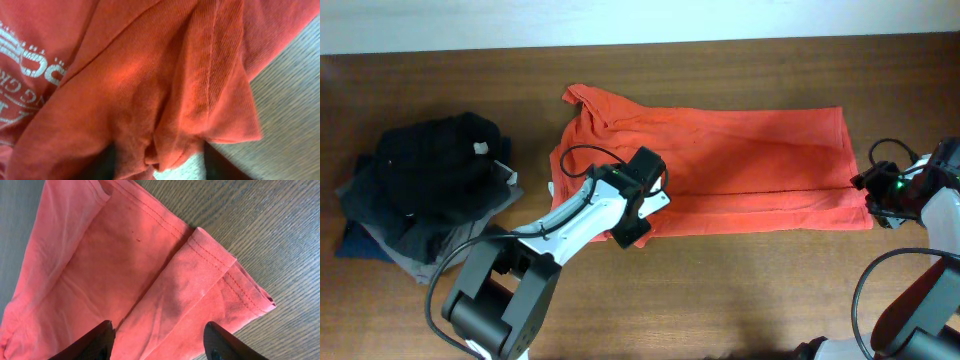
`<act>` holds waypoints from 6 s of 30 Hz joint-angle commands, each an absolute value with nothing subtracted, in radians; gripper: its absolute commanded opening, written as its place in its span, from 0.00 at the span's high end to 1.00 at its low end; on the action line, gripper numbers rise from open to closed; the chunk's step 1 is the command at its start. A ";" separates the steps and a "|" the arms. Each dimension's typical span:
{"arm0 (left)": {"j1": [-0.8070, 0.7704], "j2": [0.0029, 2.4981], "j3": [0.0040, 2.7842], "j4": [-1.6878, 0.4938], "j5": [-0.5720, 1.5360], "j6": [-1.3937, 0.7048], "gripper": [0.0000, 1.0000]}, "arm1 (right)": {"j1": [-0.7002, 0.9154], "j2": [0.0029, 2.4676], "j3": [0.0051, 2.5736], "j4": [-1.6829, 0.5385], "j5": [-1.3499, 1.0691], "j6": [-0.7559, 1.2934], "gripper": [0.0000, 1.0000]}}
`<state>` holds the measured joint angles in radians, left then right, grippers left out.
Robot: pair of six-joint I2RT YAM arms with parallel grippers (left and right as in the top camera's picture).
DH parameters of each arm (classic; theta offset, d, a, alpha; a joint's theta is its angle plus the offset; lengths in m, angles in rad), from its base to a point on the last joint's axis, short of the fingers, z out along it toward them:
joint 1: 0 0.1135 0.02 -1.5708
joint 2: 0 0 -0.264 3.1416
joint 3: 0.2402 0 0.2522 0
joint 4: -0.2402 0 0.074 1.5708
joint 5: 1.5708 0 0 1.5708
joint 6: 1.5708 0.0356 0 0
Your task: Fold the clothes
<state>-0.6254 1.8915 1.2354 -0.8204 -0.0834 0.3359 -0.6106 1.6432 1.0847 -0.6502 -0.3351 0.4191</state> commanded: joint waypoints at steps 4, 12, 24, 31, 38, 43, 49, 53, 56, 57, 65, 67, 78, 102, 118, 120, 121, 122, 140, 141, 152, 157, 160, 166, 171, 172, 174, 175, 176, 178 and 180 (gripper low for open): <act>-0.628 1.896 1.297 -0.858 -0.095 0.315 0.99 | -0.609 1.649 1.104 -0.657 -0.337 0.398 0.38; -0.620 1.896 1.449 -0.943 -0.133 0.286 1.00 | -0.609 1.649 1.104 -0.662 -0.337 0.397 0.38; -0.607 1.941 1.446 -0.756 -0.151 0.444 1.00 | -0.609 1.649 1.104 -0.665 -0.337 0.397 0.38; -0.605 1.989 1.447 -0.741 -0.163 0.432 0.01 | -0.609 1.649 1.104 -0.681 -0.337 0.375 0.38; -0.605 1.980 1.483 -0.900 -0.195 0.303 0.02 | -0.609 1.649 1.104 -0.685 -0.337 0.371 0.38; -0.599 1.981 1.454 -0.953 -0.188 0.299 0.54 | -0.609 1.649 1.104 -0.684 -0.337 0.371 0.38; -0.583 1.986 1.425 -0.929 -0.189 0.292 0.44 | -0.609 1.649 1.104 -0.686 -0.337 0.371 0.38; -0.567 1.986 1.423 -0.953 -0.192 0.292 0.28 | -0.609 1.649 1.104 -0.686 -0.337 0.371 0.38; -0.546 1.986 1.408 -0.958 -0.194 0.288 0.27 | -0.609 1.649 1.104 -0.690 -0.337 0.371 0.38; -0.535 1.986 1.401 -0.954 -0.208 0.288 0.30 | -0.609 1.649 1.104 -0.693 -0.337 0.371 0.38; -0.492 1.986 1.394 -0.927 -0.229 0.289 0.60 | -0.609 1.649 1.104 -0.694 -0.337 0.371 0.38; -0.492 1.986 1.394 -0.917 -0.224 0.289 0.68 | -0.609 1.649 1.104 -0.695 -0.337 0.371 0.38; -0.494 1.985 1.458 -0.968 -0.234 0.287 1.00 | -0.609 1.649 1.104 -0.697 -0.337 0.371 0.38; -0.365 2.006 1.618 -0.784 -0.266 0.289 0.94 | -0.609 1.649 1.104 -0.696 -0.337 0.371 0.38; -0.373 2.020 1.658 -0.934 0.017 0.353 0.53 | -0.609 1.649 1.104 -0.700 -0.337 0.371 0.38; -0.387 2.029 1.652 -0.935 0.097 0.389 0.56 | -0.609 1.649 1.104 -0.699 -0.337 0.371 0.38; -0.395 2.035 1.652 -0.934 0.111 0.389 0.56 | -0.609 1.649 1.104 -0.700 -0.337 0.371 0.38; -0.404 2.044 1.652 -0.932 0.122 0.392 0.56 | -0.609 1.649 1.104 -0.701 -0.337 0.371 0.38; -0.482 2.188 1.651 -0.756 0.081 0.439 1.00 | -0.609 1.649 1.104 -0.704 -0.337 0.371 0.37; -0.481 2.188 1.651 -0.730 0.064 0.439 1.00 | -0.609 1.649 1.104 -0.704 -0.337 0.371 0.37; -0.479 2.188 1.828 -0.730 -0.091 0.409 0.99 | -0.609 1.649 1.104 -0.704 -0.337 0.371 0.38; -0.480 2.188 1.938 -0.857 -0.039 0.409 0.96 | -0.609 1.649 1.104 -0.704 -0.337 0.371 0.37; -0.485 2.188 1.953 -0.983 0.091 0.409 0.95 | -0.609 1.649 1.104 -0.705 -0.337 0.371 0.37; -0.529 2.194 1.859 -1.037 0.247 0.372 0.99 | -0.609 1.649 1.104 -0.703 -0.337 0.371 0.37; -0.586 2.194 1.740 -0.932 0.180 0.371 0.99 | -0.609 1.649 1.104 -0.705 -0.337 0.371 0.37; -0.591 2.194 1.724 -0.911 0.158 0.371 0.99 | -0.609 1.649 1.104 -0.707 -0.337 0.371 0.37; -0.595 2.194 1.694 -0.862 0.126 0.371 0.99 | -0.609 1.649 1.104 -0.712 -0.337 0.371 0.37; -0.595 2.194 1.686 -0.846 0.117 0.371 0.99 | -0.609 1.649 1.104 -0.714 -0.337 0.371 0.37; -0.595 2.195 1.679 -0.829 0.104 0.366 0.99 | -0.609 1.649 1.104 -0.716 -0.337 0.371 0.37; -0.593 2.195 1.670 -0.797 0.064 0.344 0.99 | -0.609 1.649 1.104 -0.719 -0.337 0.371 0.37; -0.593 2.196 1.668 -0.776 0.041 0.344 1.00 | -0.609 1.649 1.104 -0.720 -0.337 0.371 0.37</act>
